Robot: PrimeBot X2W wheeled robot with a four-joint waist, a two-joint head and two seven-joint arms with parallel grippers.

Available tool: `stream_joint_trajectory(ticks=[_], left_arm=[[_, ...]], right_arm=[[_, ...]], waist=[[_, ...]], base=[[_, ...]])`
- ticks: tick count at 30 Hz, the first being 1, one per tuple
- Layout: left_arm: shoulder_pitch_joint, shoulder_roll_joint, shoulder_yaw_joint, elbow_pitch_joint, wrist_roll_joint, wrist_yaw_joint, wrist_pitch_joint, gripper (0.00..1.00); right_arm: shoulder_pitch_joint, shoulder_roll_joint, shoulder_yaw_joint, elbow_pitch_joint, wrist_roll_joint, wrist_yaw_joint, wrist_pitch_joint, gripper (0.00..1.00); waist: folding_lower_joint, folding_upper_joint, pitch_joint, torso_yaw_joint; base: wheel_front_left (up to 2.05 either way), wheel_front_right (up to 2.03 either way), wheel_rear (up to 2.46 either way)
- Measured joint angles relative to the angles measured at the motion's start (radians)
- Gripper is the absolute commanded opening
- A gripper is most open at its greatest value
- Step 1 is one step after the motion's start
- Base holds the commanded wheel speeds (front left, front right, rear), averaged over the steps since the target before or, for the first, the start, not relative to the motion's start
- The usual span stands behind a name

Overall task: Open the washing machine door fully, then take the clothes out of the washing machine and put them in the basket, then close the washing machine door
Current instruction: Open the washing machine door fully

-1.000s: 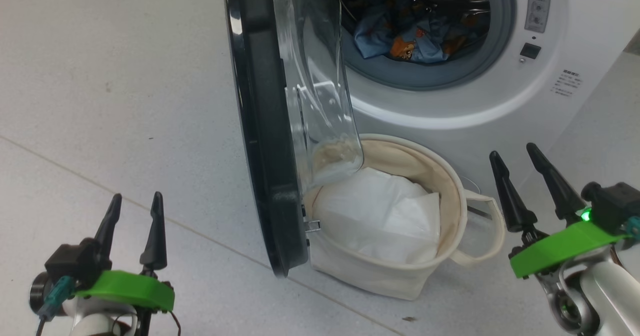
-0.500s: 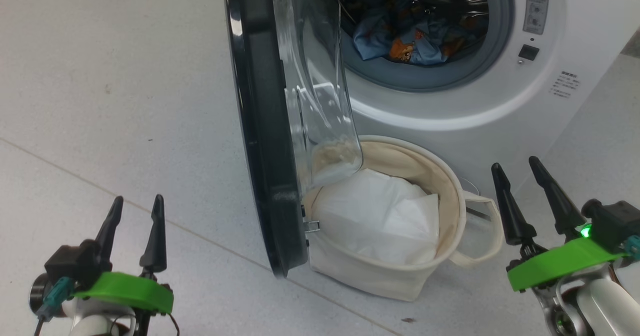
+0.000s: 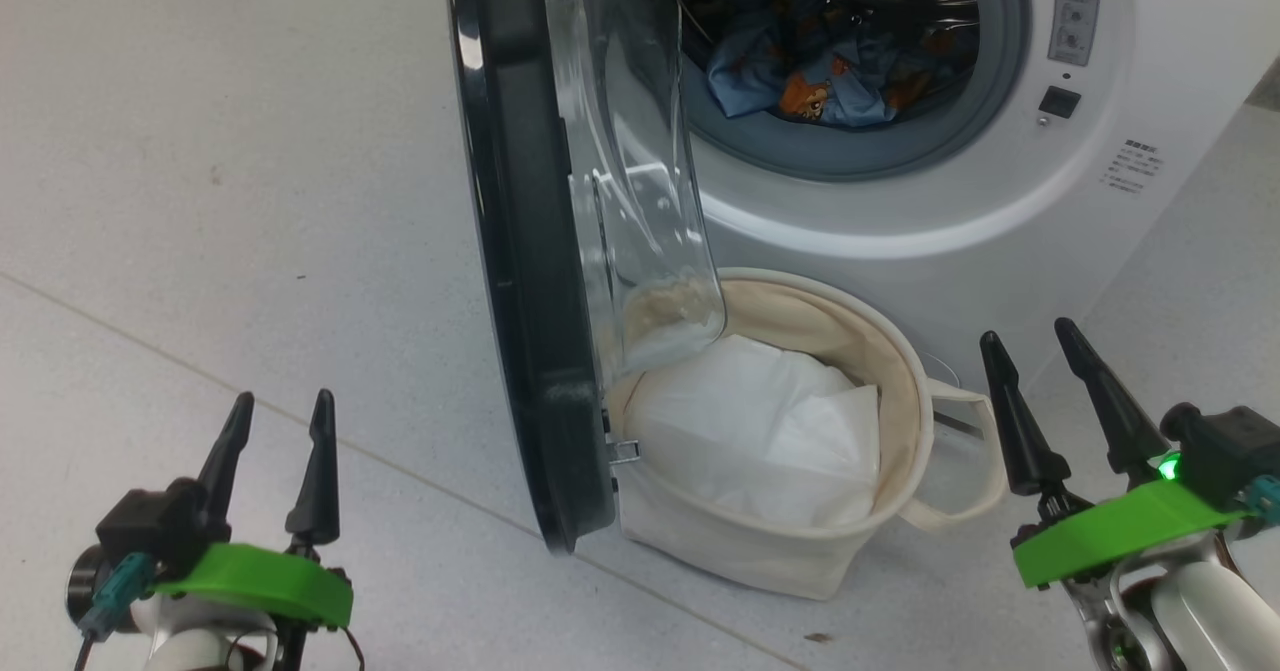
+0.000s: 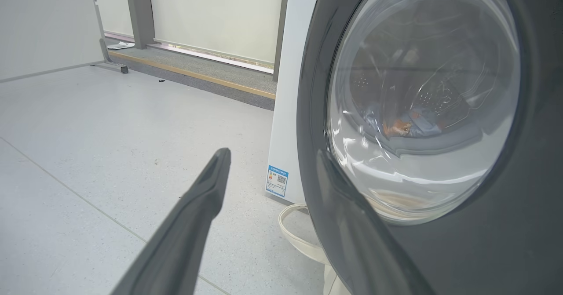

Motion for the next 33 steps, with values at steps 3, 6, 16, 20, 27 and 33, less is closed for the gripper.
stream_joint_trajectory(ticks=[3, 6, 16, 20, 27, 33], left_arm=[[0.0, 0.0, -0.007, -0.001, -0.003, 0.0, 0.0, 1.0], [0.0, 0.0, -0.013, -0.001, -0.007, 0.002, 0.002, 1.0], [0.0, -0.001, -0.044, -0.069, -0.055, -0.007, 0.009, 0.0], [0.001, 0.0, -0.086, -0.162, -0.075, -0.012, 0.007, 0.0], [0.001, 0.0, -0.169, -0.366, -0.089, -0.019, 0.009, 0.0], [0.001, -0.002, -0.215, -0.537, -0.088, -0.019, 0.012, 0.0]], right_arm=[[0.0, 0.0, 0.003, 0.0, 0.004, 0.0, 0.0, 1.0], [0.0, 0.0, 0.005, 0.001, 0.005, 0.0, 0.0, 1.0], [0.0, 0.0, 0.004, 0.006, 0.01, 0.0, 0.0, 1.0], [0.0, 0.002, -0.001, 0.007, 0.016, 0.0, 0.0, 1.0], [0.0, 0.008, -0.002, 0.007, 0.026, 0.0, 0.0, 1.0], [0.0, 0.012, -0.002, 0.007, 0.026, 0.0, 0.0, 1.0]], waist=[[0.0, 0.0, -0.001, 0.001], [0.0, 0.0, -0.001, 0.001], [0.0, 0.0, -0.006, 0.002], [0.0, 0.0, -0.012, 0.004], [0.0, 0.0, -0.029, 0.008], [0.0, 0.0, -0.035, 0.004]], base=[[0.0, 0.0, 0.0], [0.0, 0.0, 0.0], [0.0, 0.0, 0.0], [0.0, 0.0, 0.0], [0.0, 0.0, 0.0], [0.0, 0.0, 0.0]])
